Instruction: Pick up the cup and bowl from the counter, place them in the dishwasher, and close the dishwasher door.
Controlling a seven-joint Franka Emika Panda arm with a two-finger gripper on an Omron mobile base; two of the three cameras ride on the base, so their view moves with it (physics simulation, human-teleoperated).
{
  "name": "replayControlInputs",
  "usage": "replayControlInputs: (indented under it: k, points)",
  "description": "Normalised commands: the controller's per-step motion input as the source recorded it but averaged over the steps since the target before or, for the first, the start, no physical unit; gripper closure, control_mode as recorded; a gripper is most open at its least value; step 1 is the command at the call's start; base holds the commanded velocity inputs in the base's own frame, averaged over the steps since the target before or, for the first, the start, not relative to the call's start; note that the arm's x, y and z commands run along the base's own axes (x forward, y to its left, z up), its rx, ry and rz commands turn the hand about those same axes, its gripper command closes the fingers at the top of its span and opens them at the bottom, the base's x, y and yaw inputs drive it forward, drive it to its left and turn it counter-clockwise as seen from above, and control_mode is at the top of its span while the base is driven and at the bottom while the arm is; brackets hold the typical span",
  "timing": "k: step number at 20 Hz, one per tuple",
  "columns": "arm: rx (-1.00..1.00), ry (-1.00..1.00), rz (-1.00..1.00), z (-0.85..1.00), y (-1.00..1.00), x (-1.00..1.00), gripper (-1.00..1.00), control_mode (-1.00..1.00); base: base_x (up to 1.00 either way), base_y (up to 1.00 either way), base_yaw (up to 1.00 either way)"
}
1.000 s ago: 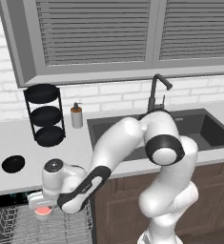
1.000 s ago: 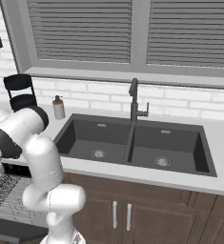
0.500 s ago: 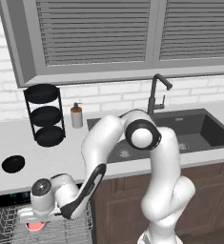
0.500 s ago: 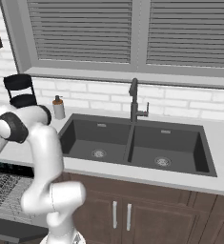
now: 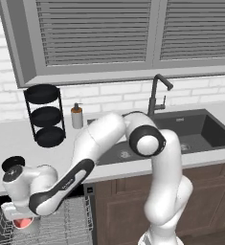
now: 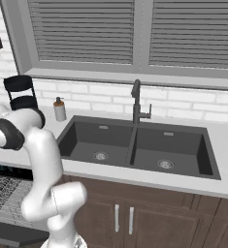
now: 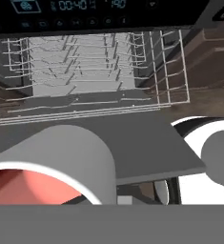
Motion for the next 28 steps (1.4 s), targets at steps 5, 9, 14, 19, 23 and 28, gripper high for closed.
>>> replayControlInputs:
  k: [5,9,14,19,23,28]
  points:
    - [-0.16,0.0,-0.02,-0.24,0.27,0.15,1.0,-1.0,0.0,0.0,0.0]
    - [-0.12,-0.07,0.0,-0.33,0.31,0.0,1.0,-1.0,0.0,0.0,0.0]
    - [-0.15,-0.02,0.0,-0.07,0.23,0.14,1.0,-1.0,0.0,0.0,0.0]
    - [-0.12,0.0,0.0,-0.24,0.27,0.23,1.0,-1.0,0.0,0.0,0.0]
    - [-0.05,-0.02,0.0,-0.55,0.15,0.16,1.0,-1.0,0.0,0.0,0.0]
    - [-0.02,-0.05,0.0,-0.67,0.03,0.27,1.0,-1.0,0.0,0.0,0.0]
